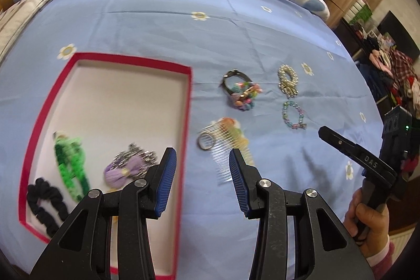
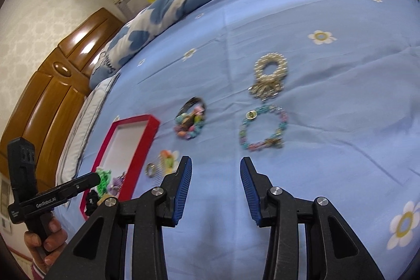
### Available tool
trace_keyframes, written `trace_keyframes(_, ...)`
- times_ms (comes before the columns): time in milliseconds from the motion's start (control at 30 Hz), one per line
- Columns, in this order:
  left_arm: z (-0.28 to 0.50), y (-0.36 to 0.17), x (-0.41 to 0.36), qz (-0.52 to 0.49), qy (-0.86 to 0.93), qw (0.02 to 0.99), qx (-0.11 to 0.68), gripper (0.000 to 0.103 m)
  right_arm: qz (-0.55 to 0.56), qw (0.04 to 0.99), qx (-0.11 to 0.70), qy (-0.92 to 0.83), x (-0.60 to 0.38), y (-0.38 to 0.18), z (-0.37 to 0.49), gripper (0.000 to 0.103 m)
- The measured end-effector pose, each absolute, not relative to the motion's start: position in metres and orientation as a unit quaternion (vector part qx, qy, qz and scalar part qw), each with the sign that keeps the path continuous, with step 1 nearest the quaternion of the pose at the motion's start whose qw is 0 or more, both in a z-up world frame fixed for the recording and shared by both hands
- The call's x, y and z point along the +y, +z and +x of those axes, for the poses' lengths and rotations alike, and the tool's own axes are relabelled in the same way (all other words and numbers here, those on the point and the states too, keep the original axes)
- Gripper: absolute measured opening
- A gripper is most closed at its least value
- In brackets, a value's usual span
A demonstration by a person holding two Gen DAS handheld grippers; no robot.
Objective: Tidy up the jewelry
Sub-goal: 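Move both grippers toward the pastel beaded bracelets on the bedspread, then grasp the pastel beaded bracelet with the left gripper while the right gripper grasps the crystal bead bracelet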
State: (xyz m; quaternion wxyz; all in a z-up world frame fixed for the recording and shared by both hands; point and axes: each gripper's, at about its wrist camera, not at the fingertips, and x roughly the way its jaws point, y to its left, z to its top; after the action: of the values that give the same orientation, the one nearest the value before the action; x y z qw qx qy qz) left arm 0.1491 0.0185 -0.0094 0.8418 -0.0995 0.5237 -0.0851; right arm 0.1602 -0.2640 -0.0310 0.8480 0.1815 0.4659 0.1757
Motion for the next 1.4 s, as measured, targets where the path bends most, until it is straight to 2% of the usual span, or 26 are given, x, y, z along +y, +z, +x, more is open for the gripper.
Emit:
trace_keyframes(733, 0.252, -0.071, -0.052, -0.101, -0.117, 0.807, 0.569, 0.039, 0.107, 0.850, 0.499, 0.131, -0.278, -0.074, 0.213, 0.039)
trace_keyframes(767, 0.255, -0.073, -0.053, -0.101, -0.117, 0.806, 0.571, 0.038, 0.106, 0.851, 0.498, 0.131, -0.278, -0.076, 0.213, 0.039)
trace_keyframes(833, 0.259, -0.080, -0.055, -0.102, -0.119, 0.802, 0.576, 0.027, 0.101, 0.853, 0.495, 0.131, -0.277, -0.077, 0.214, 0.038)
trace_keyframes(867, 0.260, -0.083, -0.056, -0.103, -0.119, 0.800, 0.579, 0.017, 0.096, 0.854, 0.494, 0.130, -0.275, -0.078, 0.215, 0.038)
trace_keyframes(933, 0.260, -0.088, -0.057, -0.104, -0.119, 0.799, 0.581, 0.008, 0.087, 0.857, 0.492, 0.127, -0.274, -0.079, 0.216, 0.033)
trace_keyframes(967, 0.260, -0.089, -0.057, -0.104, -0.119, 0.799, 0.580, 0.008, 0.080, 0.859, 0.491, 0.122, -0.272, -0.079, 0.216, 0.029)
trace_keyframes(1033, 0.259, -0.088, -0.055, -0.107, -0.118, 0.802, 0.576, 0.007, 0.074, 0.862, 0.489, 0.114, -0.272, -0.079, 0.217, 0.014)
trace_keyframes(1067, 0.258, -0.087, -0.053, -0.108, -0.118, 0.803, 0.574, 0.006, 0.076, 0.862, 0.489, 0.112, -0.274, -0.080, 0.217, 0.011)
trace_keyframes(1167, 0.255, -0.083, -0.050, -0.109, -0.119, 0.807, 0.568, 0.005, 0.091, 0.861, 0.487, 0.114, -0.279, -0.079, 0.216, 0.007)
trace_keyframes(1400, 0.232, -0.053, -0.041, -0.114, -0.132, 0.825, 0.538, 0.003, 0.123, 0.866, 0.467, 0.129, -0.287, -0.064, 0.205, 0.007)
